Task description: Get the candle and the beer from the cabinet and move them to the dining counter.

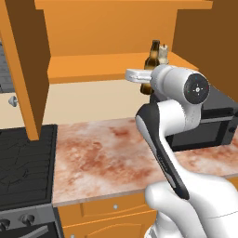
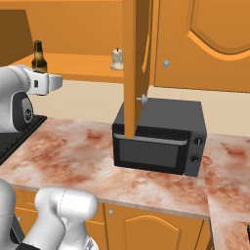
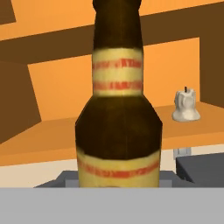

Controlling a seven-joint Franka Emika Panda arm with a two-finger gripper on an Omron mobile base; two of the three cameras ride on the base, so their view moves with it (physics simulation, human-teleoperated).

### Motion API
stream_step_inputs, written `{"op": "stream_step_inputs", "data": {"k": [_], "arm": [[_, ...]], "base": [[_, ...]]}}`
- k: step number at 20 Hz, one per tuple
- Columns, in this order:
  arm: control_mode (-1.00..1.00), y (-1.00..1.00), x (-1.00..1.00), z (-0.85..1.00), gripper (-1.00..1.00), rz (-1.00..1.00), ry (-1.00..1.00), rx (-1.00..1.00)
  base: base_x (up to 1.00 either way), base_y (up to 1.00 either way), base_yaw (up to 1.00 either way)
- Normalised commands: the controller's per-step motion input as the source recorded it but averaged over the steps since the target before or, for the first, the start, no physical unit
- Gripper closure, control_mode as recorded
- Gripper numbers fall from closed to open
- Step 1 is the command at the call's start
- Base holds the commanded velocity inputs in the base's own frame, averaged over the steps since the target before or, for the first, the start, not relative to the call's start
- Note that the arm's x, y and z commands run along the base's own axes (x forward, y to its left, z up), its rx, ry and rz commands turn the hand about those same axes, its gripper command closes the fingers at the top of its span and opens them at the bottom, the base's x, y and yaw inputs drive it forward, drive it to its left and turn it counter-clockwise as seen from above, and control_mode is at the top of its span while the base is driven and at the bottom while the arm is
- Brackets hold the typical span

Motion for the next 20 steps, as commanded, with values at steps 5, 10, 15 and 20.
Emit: {"op": "stream_step_inputs", "data": {"k": [5,10,15,20], "arm": [[-1.00,0.00,0.00,0.00,1.00,0.00,0.00,0.00],[-1.00,0.00,0.00,0.00,1.00,0.00,0.00,0.00],[-1.00,0.00,0.00,0.00,1.00,0.00,0.00,0.00],[-1.00,0.00,0.00,0.00,1.00,0.00,0.00,0.00]], "base": [[0.00,0.00,0.00],[0.00,0.00,0.00],[0.00,0.00,0.00],[0.00,0.00,0.00]]}}
